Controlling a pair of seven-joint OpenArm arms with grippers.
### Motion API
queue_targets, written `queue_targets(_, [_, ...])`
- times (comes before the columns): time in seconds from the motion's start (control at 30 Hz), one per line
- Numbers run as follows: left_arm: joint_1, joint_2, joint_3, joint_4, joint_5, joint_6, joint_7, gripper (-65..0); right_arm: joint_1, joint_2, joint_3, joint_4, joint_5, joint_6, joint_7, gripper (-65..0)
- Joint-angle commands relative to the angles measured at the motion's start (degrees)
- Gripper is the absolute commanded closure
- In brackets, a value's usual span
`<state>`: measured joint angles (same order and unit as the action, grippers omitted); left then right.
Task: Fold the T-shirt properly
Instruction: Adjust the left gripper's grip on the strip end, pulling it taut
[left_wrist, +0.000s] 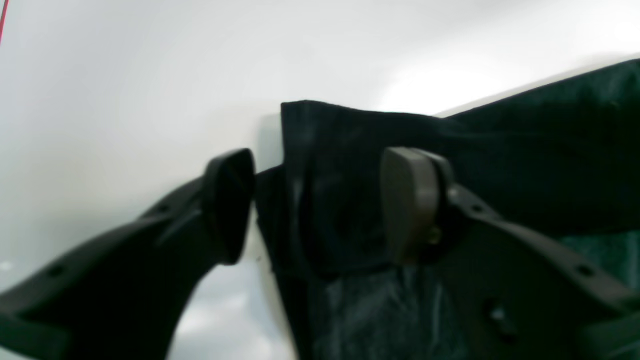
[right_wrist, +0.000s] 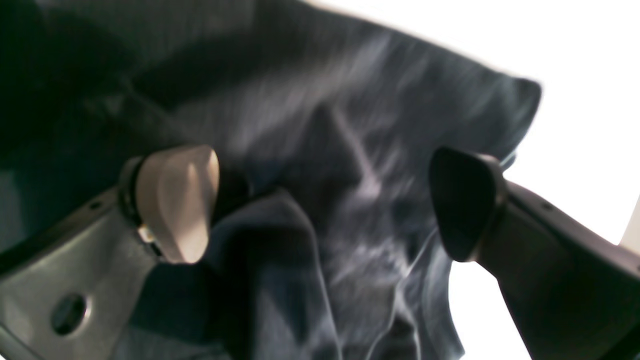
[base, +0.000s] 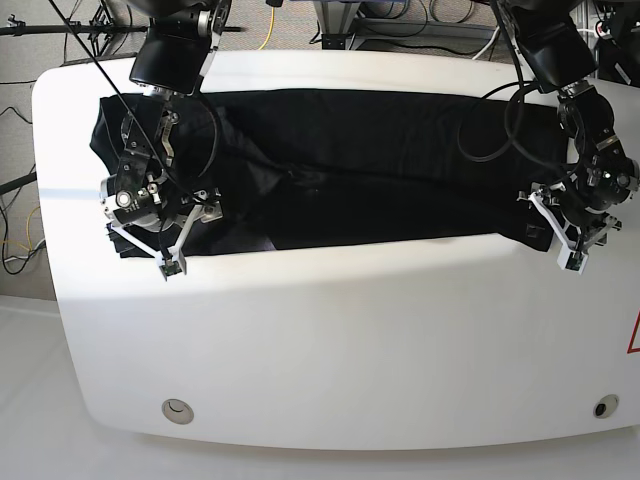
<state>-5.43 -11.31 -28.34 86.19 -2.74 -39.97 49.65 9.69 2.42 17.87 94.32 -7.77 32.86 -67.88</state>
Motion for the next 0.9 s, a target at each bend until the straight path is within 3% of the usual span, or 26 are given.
queue_targets(0.0, [-0.82,-0.41,-0.13,0.67,-0.83,-0.03,-0.38,-40.3,1.93,0.44,0.31,0.91,-0.14,-0.08,1.47,-65.0])
queue_targets(0.87, [-1.63,-0.62,2.64,-1.95,-3.32,-0.03,-1.55,-36.4,0.91,-0.03,-1.21,1.44,-0.34,0.06,-1.10,-65.0])
